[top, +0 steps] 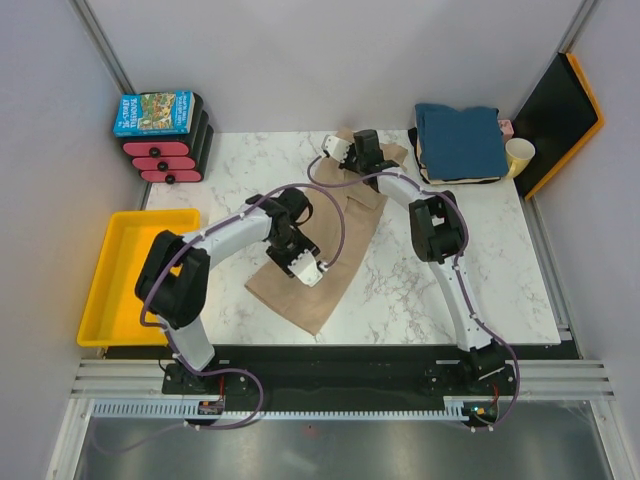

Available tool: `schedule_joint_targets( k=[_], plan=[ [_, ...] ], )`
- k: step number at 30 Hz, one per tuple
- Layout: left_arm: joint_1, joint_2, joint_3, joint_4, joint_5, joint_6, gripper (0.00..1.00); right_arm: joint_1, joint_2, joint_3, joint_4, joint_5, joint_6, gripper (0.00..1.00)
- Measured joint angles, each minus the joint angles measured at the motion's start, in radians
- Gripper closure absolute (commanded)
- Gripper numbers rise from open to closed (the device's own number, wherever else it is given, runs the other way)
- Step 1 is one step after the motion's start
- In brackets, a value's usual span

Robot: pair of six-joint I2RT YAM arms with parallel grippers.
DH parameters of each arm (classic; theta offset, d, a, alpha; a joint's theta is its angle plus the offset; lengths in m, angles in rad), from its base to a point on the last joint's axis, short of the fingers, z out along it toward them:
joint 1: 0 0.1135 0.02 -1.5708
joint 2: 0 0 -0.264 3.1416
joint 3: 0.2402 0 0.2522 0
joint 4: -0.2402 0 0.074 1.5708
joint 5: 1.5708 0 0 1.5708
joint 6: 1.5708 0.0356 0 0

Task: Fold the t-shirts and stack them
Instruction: Rotate the tshirt 90 degrees

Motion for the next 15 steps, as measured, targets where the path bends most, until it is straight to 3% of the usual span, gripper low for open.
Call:
schedule_joint_targets(
  k=[4, 6, 10, 15],
  plan=[
    [0.004, -0.027, 0.110, -0.063, 0.058, -0.051, 0.42, 0.002, -0.018, -0.060, 0.087, 0.037, 0.068, 0.59],
    [0.007, -0.062, 0.128, -0.074, 0.068, -0.076, 0.42, 0.002, -0.042, -0.100, 0.121, 0.058, 0.097, 0.59],
    [0.021, -0.114, 0.160, -0.040, 0.056, -0.152, 0.43, 0.004, -0.106, -0.149, 0.134, 0.136, 0.158, 0.74],
    [0.107, -0.074, 0.163, 0.181, -0.038, -0.301, 0.43, -0.002, -0.264, -0.252, 0.122, 0.204, 0.248, 0.97]
  ],
)
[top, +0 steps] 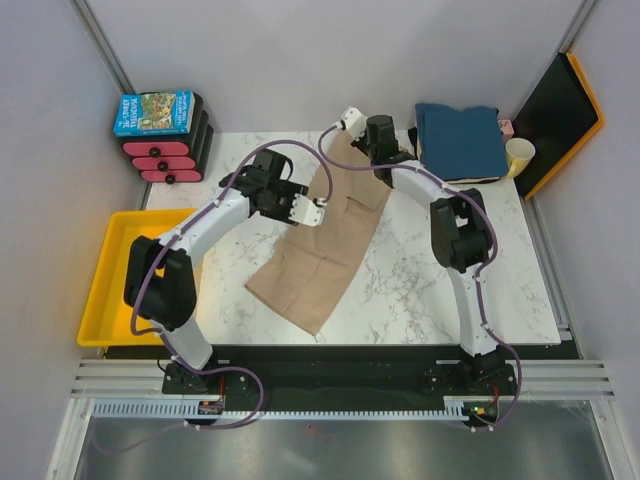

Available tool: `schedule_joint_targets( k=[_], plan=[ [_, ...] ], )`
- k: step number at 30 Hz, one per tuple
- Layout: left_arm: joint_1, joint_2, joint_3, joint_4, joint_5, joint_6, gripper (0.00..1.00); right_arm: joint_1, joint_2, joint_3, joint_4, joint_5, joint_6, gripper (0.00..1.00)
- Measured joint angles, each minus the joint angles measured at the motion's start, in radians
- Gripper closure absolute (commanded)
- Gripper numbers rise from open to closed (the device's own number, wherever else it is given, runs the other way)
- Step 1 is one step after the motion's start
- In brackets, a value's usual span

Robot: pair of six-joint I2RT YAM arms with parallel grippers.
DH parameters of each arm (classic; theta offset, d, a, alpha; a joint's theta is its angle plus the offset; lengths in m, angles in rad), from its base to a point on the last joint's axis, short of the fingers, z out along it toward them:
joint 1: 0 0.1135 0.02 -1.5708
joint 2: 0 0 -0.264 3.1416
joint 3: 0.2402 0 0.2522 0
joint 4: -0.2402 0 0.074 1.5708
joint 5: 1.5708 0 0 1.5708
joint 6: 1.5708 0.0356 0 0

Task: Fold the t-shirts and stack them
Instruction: Rotate the tshirt 90 degrees

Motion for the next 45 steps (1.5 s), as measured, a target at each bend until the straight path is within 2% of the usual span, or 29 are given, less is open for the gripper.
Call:
schedule_joint_targets(
  k=[1, 7, 13, 24, 30, 34, 37, 42, 45],
  plan=[
    [0.020, 0.017, 0.000, 0.039, -0.025, -0.028, 0.43, -0.004, -0.042, -0.032, -0.003, 0.007, 0.015, 1.00],
    [0.098, 0.093, -0.011, 0.238, -0.192, -0.146, 0.43, -0.029, -0.171, -0.126, -0.056, 0.000, 0.051, 1.00],
    [0.130, 0.093, -0.004, 0.338, -0.296, -0.219, 0.43, -0.045, -0.126, -0.146, -0.153, -0.040, 0.051, 1.00],
    [0.153, 0.067, -0.001, 0.383, -0.408, -0.269, 0.43, -0.045, 0.056, 0.001, -0.257, -0.094, 0.057, 1.00],
    [0.166, -0.013, -0.038, 0.392, -0.448, -0.295, 0.42, -0.038, 0.190, 0.204, -0.272, -0.108, -0.005, 1.00],
    [0.179, -0.048, -0.066, 0.417, -0.471, -0.306, 0.42, -0.028, 0.289, 0.338, -0.240, -0.115, -0.085, 1.00],
    [0.182, -0.055, -0.085, 0.430, -0.476, -0.310, 0.42, -0.014, 0.326, 0.364, -0.174, -0.095, -0.154, 0.96],
    [0.183, -0.055, -0.117, 0.442, -0.477, -0.323, 0.42, 0.011, 0.318, 0.265, 0.007, -0.023, -0.211, 0.97],
    [0.183, -0.061, -0.132, 0.458, -0.481, -0.338, 0.42, 0.021, 0.256, 0.161, 0.054, 0.021, -0.194, 0.94]
  ],
)
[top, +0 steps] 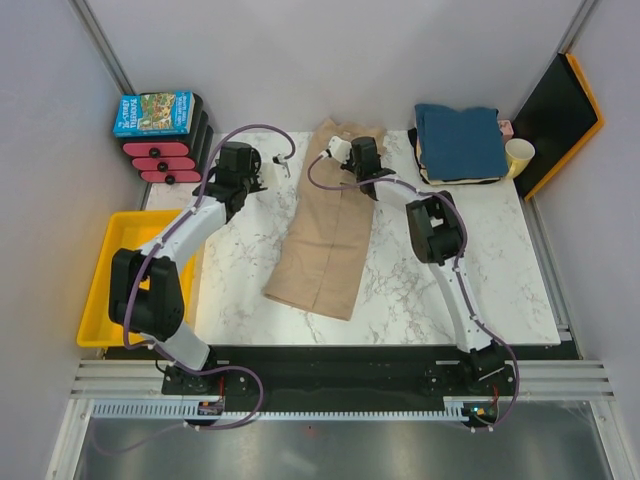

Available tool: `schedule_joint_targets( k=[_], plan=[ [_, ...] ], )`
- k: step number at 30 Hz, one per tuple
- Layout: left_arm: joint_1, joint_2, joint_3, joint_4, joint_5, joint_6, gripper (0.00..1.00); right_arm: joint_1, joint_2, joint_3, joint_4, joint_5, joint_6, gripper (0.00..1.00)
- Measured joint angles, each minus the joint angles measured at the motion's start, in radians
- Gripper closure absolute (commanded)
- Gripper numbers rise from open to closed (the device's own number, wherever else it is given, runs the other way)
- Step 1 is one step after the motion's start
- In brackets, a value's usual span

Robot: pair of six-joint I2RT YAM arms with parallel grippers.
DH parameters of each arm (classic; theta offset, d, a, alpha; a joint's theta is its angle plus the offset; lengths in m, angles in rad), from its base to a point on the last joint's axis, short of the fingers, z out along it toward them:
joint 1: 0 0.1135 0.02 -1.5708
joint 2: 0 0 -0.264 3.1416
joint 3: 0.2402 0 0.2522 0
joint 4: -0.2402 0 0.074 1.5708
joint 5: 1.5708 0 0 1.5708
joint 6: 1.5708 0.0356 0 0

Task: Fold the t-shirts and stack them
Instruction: Rotate the tshirt 90 degrees

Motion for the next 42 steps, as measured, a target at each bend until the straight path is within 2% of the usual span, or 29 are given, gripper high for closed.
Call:
schedule_joint_targets(
  k=[4, 7, 11, 14, 19, 24, 31, 42],
  plan=[
    [0.000, -0.031, -0.037, 0.042, -0.011, -0.012, 0.41, 0.012, -0.182, -0.181, 0.000, 0.047, 0.050, 0.94],
    [0.000, -0.048, -0.059, 0.083, -0.021, -0.019, 0.41, 0.017, -0.333, -0.243, -0.032, 0.039, 0.095, 0.96],
    [0.018, -0.051, -0.065, 0.131, -0.049, -0.076, 0.36, 0.018, -0.518, -0.246, -0.189, -0.142, 0.151, 0.96],
    [0.062, -0.051, -0.064, 0.140, -0.077, -0.143, 0.34, 0.026, -0.587, -0.246, -0.347, -0.325, 0.156, 0.98],
    [0.146, -0.054, -0.064, 0.124, -0.113, -0.234, 0.27, 0.074, -0.549, -0.269, -0.619, -0.558, 0.126, 0.99],
    [0.183, -0.091, -0.065, 0.102, -0.122, -0.282, 0.25, 0.125, -0.481, -0.303, -0.790, -0.661, 0.091, 0.99],
    [0.186, -0.128, -0.065, 0.093, -0.121, -0.307, 0.25, 0.174, -0.447, -0.285, -0.888, -0.722, 0.048, 0.99],
    [0.186, -0.126, -0.065, 0.055, -0.084, -0.306, 0.25, 0.271, -0.386, -0.275, -0.994, -0.710, -0.043, 1.00]
  ],
)
